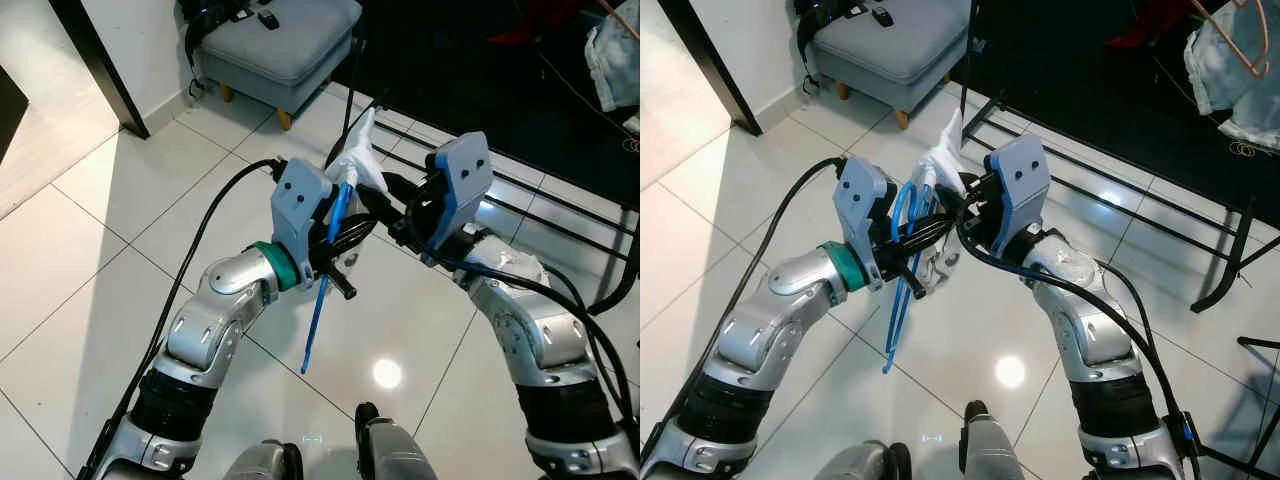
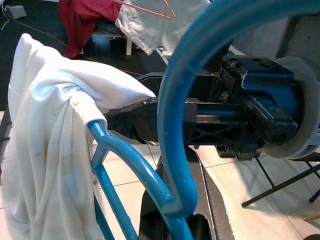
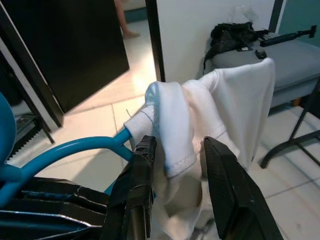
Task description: Hang hanger
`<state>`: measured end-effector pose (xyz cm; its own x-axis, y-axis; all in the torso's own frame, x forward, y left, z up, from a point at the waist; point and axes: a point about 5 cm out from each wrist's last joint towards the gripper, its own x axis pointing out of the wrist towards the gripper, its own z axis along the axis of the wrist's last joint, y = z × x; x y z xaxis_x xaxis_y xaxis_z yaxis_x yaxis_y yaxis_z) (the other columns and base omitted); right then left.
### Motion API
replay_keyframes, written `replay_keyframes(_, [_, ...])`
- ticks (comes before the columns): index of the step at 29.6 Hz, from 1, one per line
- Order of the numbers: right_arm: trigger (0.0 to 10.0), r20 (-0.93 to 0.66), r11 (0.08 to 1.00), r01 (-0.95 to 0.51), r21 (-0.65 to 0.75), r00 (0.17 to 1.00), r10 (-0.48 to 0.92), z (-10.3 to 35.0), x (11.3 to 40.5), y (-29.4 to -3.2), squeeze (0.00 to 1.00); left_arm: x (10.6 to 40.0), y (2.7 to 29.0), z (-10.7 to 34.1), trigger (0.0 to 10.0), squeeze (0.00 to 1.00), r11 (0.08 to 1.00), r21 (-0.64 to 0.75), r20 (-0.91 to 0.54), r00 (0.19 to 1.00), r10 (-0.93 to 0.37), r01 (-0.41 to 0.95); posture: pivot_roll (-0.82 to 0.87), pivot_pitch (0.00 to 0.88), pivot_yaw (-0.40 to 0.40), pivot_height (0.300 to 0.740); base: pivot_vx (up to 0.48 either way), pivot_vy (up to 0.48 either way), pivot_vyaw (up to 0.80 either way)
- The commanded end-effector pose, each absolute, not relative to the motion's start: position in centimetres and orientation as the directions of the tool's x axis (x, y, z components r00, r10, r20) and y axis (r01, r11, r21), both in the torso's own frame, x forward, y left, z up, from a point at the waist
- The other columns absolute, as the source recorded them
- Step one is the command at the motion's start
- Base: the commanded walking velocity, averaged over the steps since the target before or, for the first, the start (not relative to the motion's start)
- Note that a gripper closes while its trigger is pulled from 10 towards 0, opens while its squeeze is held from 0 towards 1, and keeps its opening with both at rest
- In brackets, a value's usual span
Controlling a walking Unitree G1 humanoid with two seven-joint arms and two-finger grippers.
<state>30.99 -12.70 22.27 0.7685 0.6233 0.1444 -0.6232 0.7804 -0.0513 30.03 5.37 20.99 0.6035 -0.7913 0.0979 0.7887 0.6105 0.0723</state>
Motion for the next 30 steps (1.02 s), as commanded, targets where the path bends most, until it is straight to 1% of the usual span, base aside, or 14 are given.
replay_keyframes(1, [10.0, 0.193, 0.708, -0.705, -0.035, 0.691, 0.697, 23.0, 30.0, -12.1, 0.0, 30.6, 6.8, 21.6, 10.0, 0.0, 0.678, 0.089, 0.131, 0.666, -0.735, 0.73, -0.11, 0.169, 0.11, 0.737, 0.0, 0.0, 0.0])
replay_keyframes(4, [10.0, 0.286, 0.675, -0.737, 0.022, 0.652, 0.702, 24.6, 29.6, -13.0, 0.0, 30.5, 6.9, 21.4, 10.0, 0.0, 0.67, 0.093, 0.119, 0.66, -0.742, 0.736, -0.11, 0.171, 0.114, 0.737, 0.0, 0.0, 0.0])
replay_keyframes(6, [10.0, 0.39, 0.568, -0.82, 0.069, 0.546, 0.741, 26.5, 28.3, -13.8, 0.0, 30.3, 7.2, 21.0, 10.0, 0.0, 0.664, 0.096, 0.104, 0.655, -0.748, 0.742, -0.11, 0.171, 0.119, 0.737, 0.0, 0.0, 0.0])
replay_keyframes(9, [10.0, 0.404, 0.539, -0.839, 0.071, 0.518, 0.754, 26.8, 27.9, -13.9, 0.0, 30.3, 7.2, 21.0, 10.0, 0.0, 0.664, 0.098, 0.101, 0.656, -0.748, 0.742, -0.11, 0.171, 0.119, 0.737, 0.0, 0.0, 0.0])
replay_keyframes(11, [10.0, 0.33, 0.475, -0.879, 0.039, 0.46, 0.824, 26.1, 27.1, -13.6, 0.0, 30.5, 7.4, 21.0, 10.0, 0.0, 0.665, 0.101, 0.097, 0.658, -0.747, 0.74, -0.11, 0.172, 0.125, 0.737, 0.0, 0.0, 0.0])
replay_keyframes(12, [10.0, 0.206, 0.427, -0.904, 0.001, 0.418, 0.885, 24.6, 26.3, -13.1, 0.0, 30.6, 7.5, 21.0, 10.0, 0.0, 0.666, 0.106, 0.094, 0.659, -0.746, 0.738, -0.11, 0.172, 0.127, 0.737, 0.0, 0.0, 0.0])
replay_keyframes(16, [10.0, 0.132, 0.43, -0.902, -0.022, 0.424, 0.896, 23.6, 26.1, -13.1, 0.0, 30.7, 7.5, 21.0, 10.0, 0.0, 0.665, 0.108, 0.094, 0.659, -0.746, 0.739, -0.11, 0.173, 0.129, 0.737, 0.0, 0.0, 0.0])
replay_keyframes(18, [10.0, 0.102, 0.523, -0.851, -0.057, 0.516, 0.851, 23.4, 27.0, -14.2, 0.0, 30.7, 7.6, 21.1, 10.0, 0.0, 0.665, 0.108, 0.097, 0.658, -0.747, 0.739, -0.11, 0.173, 0.132, 0.737, 0.0, 0.0, 0.0])
replay_keyframes(20, [10.0, 0.101, 0.561, -0.825, -0.065, 0.554, 0.827, 23.4, 27.4, -14.7, 0.0, 30.7, 7.6, 21.1, 10.0, 0.0, 0.665, 0.109, 0.098, 0.657, -0.747, 0.739, -0.11, 0.173, 0.132, 0.737, 0.0, 0.0, 0.0])
replay_keyframes(21, [10.0, 0.132, 0.654, -0.753, -0.078, 0.642, 0.755, 23.8, 28.4, -15.8, 0.0, 30.6, 7.6, 21.3, 10.0, 0.0, 0.659, 0.112, 0.11, 0.65, -0.752, 0.744, -0.11, 0.173, 0.135, 0.737, 0.0, 0.0, 0.0])
replay_keyframes(23, [10.0, 0.179, 0.756, -0.65, -0.077, 0.737, 0.651, 24.4, 29.2, -17.4, 0.0, 30.7, 7.6, 22.0, 10.0, 0.0, 0.655, 0.116, 0.138, 0.641, -0.755, 0.747, -0.1, 0.17, 0.137, 0.737, 0.0, 0.0, 0.0])
replay_keyframes(27, [10.0, 0.197, 0.794, -0.603, -0.074, 0.772, 0.604, 24.6, 29.3, -18.2, 0.0, 30.8, 7.7, 22.6, 10.0, 0.0, 0.657, 0.121, 0.158, 0.639, -0.753, 0.744, -0.1, 0.17, 0.139, 0.737, 0.0, 0.0, 0.0])
replay_keyframes(28, [10.0, 0.236, 0.854, -0.516, -0.058, 0.825, 0.514, 24.8, 29.5, -19.2, 0.0, 31.1, 7.8, 23.5, 10.0, 0.0, 0.664, 0.132, 0.189, 0.639, -0.746, 0.736, -0.11, 0.169, 0.14, 0.737, 0.0, 0.0, 0.0])
replay_keyframes(30, [10.0, 0.25, 0.893, -0.446, -0.069, 0.858, 0.448, 24.8, 29.6, -20.0, 0.0, 31.3, 7.9, 24.4, 10.0, 0.0, 0.663, 0.145, 0.216, 0.63, -0.746, 0.735, -0.11, 0.169, 0.141, 0.737, 0.0, 0.0, 0.0])
